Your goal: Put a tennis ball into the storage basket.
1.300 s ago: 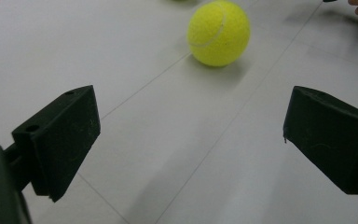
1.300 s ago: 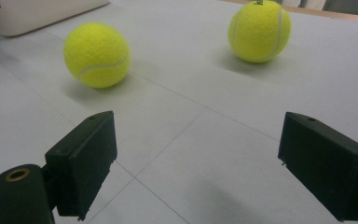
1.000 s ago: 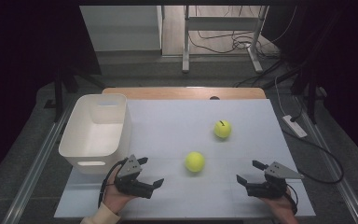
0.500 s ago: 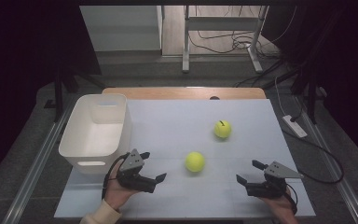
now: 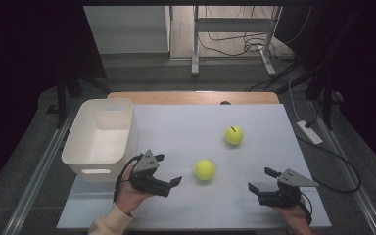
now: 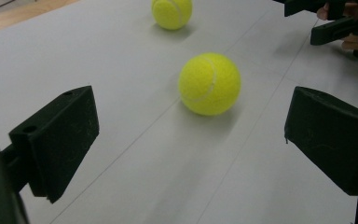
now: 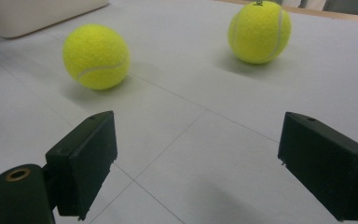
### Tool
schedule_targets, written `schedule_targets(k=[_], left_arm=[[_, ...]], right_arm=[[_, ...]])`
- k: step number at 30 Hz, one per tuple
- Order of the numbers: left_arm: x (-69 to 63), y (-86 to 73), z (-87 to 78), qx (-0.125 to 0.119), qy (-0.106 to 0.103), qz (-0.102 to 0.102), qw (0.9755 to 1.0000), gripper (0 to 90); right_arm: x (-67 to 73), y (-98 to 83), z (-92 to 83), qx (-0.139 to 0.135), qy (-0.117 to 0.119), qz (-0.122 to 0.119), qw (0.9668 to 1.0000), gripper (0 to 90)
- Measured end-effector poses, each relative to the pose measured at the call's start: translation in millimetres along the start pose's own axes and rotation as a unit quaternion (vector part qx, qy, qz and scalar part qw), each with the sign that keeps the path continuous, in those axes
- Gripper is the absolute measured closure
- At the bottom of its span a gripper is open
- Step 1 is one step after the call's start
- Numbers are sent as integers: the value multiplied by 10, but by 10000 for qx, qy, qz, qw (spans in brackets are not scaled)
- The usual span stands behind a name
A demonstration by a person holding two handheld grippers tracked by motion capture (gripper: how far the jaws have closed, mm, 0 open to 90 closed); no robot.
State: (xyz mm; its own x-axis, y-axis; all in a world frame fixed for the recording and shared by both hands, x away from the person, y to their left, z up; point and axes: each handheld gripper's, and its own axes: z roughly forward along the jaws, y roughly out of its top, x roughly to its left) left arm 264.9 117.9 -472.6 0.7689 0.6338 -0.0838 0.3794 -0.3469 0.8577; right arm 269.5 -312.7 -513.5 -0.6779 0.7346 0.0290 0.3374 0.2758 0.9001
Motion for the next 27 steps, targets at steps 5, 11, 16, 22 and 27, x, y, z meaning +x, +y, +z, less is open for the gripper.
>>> schedule_targets(k=[5, 11, 16, 22, 27], left_arm=[[-19, 59, 27, -6, -41, 37, 10000, 35], [-41, 142, 96, 31, -93, 94, 9999, 33], [-62, 211, 165, 125, -135, 186, 9997, 30], [-76, 288, 227, 162, -217, 233, 9994, 28], [-78, 350, 297, 215, -284, 252, 9990, 25]], right_arm=[[2, 1, 1, -5, -3, -1, 10000, 117], [0, 5, 7, 7, -2, -18, 10000, 118], [-5, 4, 11, 4, 12, -8, 10000, 118], [-4, 6, 6, 1, 4, 0, 10000, 118], [2, 8, 16, -5, 3, 6, 10000, 118]])
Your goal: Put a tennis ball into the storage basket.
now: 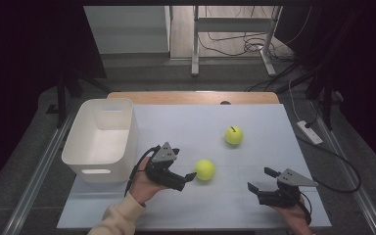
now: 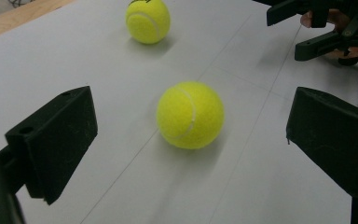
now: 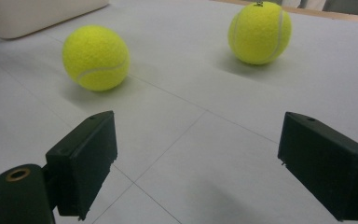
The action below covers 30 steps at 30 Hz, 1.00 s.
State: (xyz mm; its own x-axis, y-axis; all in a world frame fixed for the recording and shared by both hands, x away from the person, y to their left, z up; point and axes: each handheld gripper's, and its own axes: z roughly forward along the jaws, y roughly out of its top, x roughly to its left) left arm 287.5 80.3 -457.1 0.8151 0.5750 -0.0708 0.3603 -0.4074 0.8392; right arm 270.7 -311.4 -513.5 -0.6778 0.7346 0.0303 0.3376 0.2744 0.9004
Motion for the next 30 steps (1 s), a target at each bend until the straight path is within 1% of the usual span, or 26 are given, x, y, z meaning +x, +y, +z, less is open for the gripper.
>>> schedule_targets(k=[8, 18, 21, 30], left_arm=[[10, 73, 91, 79, -70, 1, 9999, 24], [-3, 202, 211, 151, -127, 134, 9997, 24], [-2, 207, 244, 176, -152, 109, 9997, 24], [36, 209, 410, 377, -201, 51, 9991, 22]], right_arm=[[-3, -1, 1, 6, 1, -2, 10000, 118], [-5, -1, 0, 4, -6, -7, 10000, 119], [-5, -1, -1, 6, -3, -11, 10000, 118], [-10, -3, 5, 22, -4, -13, 10000, 119]])
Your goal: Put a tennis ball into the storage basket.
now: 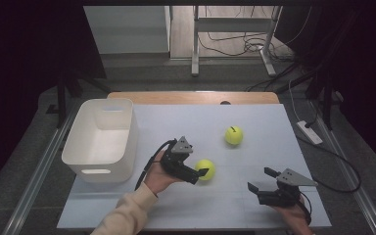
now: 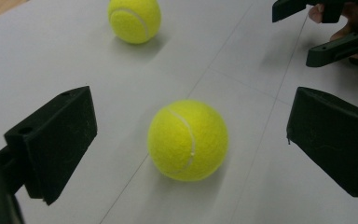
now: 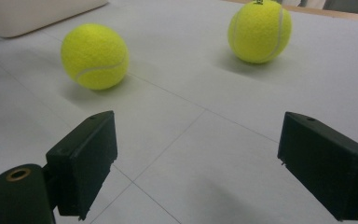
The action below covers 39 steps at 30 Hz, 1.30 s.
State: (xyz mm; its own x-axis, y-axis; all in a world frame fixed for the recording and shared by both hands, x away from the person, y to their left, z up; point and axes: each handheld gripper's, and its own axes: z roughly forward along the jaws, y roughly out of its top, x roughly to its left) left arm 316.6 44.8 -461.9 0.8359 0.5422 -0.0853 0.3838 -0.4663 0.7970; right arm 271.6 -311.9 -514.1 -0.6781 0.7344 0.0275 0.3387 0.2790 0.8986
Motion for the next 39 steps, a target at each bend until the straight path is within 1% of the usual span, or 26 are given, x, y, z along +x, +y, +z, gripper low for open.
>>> schedule_targets(k=[3, 8, 11, 13, 16, 20, 23, 31, 39], left_arm=[[3, -2, 38, 30, -25, -18, 10000, 20], [30, -4, 146, 211, -56, -25, 9998, 16], [43, -12, 194, 268, -63, -105, 9996, 12], [51, -15, 210, 292, -65, -112, 9995, 11], [74, -24, 276, 387, -105, -148, 9991, 10], [58, -30, 323, 431, -147, -153, 9988, 7], [46, -36, 372, 518, -187, -117, 9984, 5], [44, -61, 486, 681, -262, -128, 9973, 0], [62, -80, 542, 767, -266, -160, 9966, 0]], right_arm=[[-1, 0, -1, 9, -10, -3, 10000, 119], [2, 0, -2, -2, 1, 9, 10000, 119], [1, -1, -1, -2, 1, 8, 10000, 119], [1, -1, 0, 5, 2, 8, 10000, 120], [1, -1, 1, 8, 3, 11, 10000, 119], [2, -2, 1, 11, 3, 9, 10000, 119], [0, -2, 2, 24, -1, 3, 10000, 119], [-3, -4, 3, 30, -6, 3, 10000, 119], [-4, -5, 4, 33, -7, 1, 10000, 119]])
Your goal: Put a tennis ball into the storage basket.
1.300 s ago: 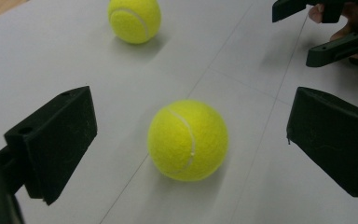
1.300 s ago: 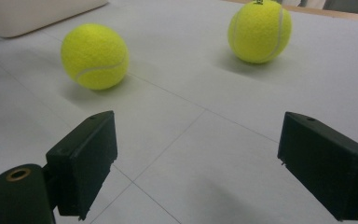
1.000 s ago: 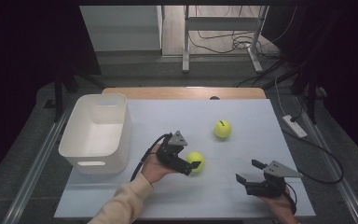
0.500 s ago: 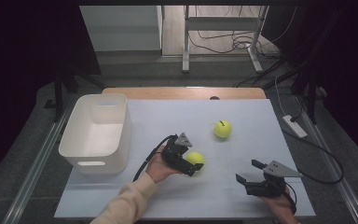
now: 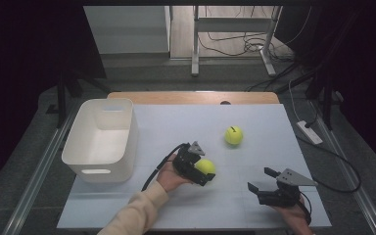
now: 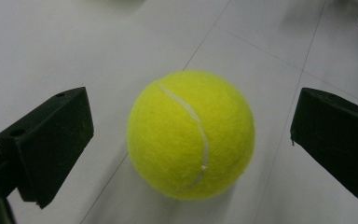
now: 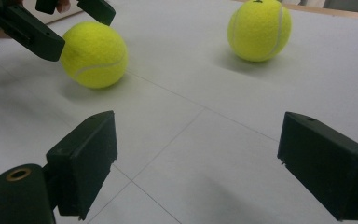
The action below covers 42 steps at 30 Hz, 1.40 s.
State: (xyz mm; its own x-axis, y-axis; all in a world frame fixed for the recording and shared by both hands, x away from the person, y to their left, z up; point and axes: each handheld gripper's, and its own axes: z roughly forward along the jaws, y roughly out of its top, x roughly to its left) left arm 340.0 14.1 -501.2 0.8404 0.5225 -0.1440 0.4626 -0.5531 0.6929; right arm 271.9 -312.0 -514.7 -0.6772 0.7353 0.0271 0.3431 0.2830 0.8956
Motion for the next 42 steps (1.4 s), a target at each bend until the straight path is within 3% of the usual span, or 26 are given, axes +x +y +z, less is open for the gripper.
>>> schedule_targets(k=[10, 17, 22, 42], left_arm=[[-4, -18, 65, 132, -61, -8, 9999, 40], [-25, -29, 86, 183, 30, 54, 9998, 254], [-26, -28, 67, 187, 63, 101, 9998, 265], [-47, -12, -183, -261, 198, 183, 9993, 269]], right_arm=[[-1, -1, -2, -6, -7, 6, 10000, 119], [-3, -1, -2, -5, -11, 6, 10000, 120], [-5, -2, -2, -7, -16, 5, 10000, 120], [-6, 1, -15, -50, -29, 28, 10000, 120]])
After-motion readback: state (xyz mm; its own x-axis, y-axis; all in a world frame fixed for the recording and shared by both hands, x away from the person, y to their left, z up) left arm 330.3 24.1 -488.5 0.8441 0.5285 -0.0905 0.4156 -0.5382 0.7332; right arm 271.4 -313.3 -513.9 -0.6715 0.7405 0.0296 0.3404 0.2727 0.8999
